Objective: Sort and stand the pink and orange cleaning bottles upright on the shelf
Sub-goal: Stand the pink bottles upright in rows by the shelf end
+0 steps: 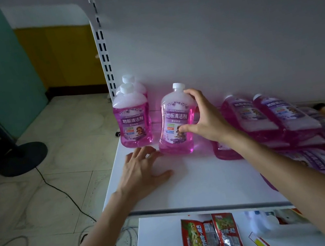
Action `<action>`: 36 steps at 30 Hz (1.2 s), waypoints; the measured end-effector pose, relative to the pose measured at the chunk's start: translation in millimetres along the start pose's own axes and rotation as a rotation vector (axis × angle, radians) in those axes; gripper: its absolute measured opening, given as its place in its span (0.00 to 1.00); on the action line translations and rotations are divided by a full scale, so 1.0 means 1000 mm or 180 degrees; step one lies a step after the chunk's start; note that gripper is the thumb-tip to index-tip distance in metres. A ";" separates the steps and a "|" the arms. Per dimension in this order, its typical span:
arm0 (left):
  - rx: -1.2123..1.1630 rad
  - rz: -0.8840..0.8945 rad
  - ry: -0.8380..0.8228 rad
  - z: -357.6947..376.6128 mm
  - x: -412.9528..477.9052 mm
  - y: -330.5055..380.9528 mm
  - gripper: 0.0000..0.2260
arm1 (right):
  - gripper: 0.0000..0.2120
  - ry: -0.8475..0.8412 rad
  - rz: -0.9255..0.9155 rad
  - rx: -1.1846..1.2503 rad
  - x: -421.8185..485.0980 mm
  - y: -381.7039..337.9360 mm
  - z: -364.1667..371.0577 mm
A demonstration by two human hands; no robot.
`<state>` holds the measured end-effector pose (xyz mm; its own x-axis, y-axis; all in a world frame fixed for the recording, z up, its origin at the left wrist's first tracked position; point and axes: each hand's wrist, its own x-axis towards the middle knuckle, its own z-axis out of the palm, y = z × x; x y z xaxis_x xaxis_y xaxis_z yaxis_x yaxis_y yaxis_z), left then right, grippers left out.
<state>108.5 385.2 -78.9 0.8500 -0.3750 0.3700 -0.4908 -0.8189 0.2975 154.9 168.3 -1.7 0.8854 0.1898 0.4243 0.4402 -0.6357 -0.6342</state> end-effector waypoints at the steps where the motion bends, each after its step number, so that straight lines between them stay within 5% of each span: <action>1: -0.0024 -0.0019 -0.0016 -0.001 0.000 -0.001 0.28 | 0.42 0.0011 -0.0081 -0.0077 0.003 -0.001 0.002; 6: -0.0002 -0.0123 -0.0268 -0.003 0.003 -0.003 0.32 | 0.38 0.0156 -0.0451 -0.0561 0.017 -0.001 0.015; 23: -0.0091 -0.0263 -0.0302 -0.004 0.004 -0.004 0.29 | 0.39 0.0434 -0.0051 -0.1353 0.051 -0.002 0.043; 30: 0.0063 -0.0390 -0.0458 -0.006 0.009 0.009 0.32 | 0.36 0.0164 0.0081 -0.1198 0.038 0.002 -0.010; 36: -0.1461 -0.0684 -0.0413 0.009 0.041 0.065 0.10 | 0.20 -0.0174 0.1107 -0.0911 0.007 0.039 -0.111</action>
<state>113.1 312.2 -52.5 0.9432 -0.2941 0.1548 -0.3114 -0.6194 0.7207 161.3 61.8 47.9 0.9833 -0.0374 0.1779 0.0628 -0.8486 -0.5254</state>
